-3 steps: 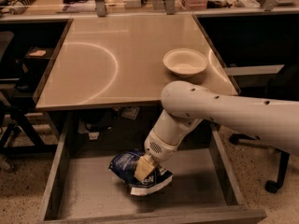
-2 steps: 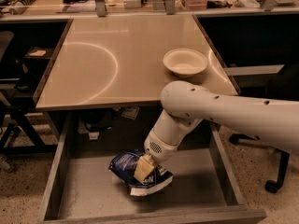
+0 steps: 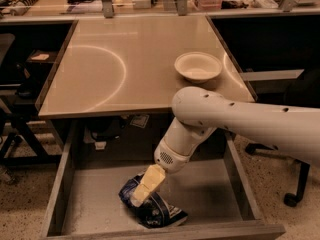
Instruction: Place blue chip bag into top drawer
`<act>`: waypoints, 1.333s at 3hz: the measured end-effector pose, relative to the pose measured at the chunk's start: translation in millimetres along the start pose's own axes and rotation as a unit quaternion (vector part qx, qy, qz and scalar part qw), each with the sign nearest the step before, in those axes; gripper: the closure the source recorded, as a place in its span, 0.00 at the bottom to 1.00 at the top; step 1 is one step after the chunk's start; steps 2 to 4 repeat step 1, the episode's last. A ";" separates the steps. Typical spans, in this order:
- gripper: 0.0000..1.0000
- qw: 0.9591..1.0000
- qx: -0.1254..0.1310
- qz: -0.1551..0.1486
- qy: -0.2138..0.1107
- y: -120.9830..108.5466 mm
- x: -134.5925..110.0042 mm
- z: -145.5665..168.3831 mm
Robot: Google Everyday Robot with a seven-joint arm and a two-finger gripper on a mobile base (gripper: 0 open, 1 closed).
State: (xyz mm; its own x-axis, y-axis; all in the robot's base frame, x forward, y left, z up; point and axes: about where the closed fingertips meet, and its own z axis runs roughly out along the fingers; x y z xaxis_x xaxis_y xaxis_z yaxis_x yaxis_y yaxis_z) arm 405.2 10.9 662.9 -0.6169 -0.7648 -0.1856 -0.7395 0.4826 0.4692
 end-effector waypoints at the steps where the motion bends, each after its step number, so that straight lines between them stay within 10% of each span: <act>1: 0.00 1.000 0.000 0.000 0.000 0.0 0.0 0.0; 4: 0.00 1.000 0.000 0.000 0.000 0.0 0.0 0.0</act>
Offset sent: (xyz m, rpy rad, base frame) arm 0.0000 0.0000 0.0000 0.0000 0.0000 0.0000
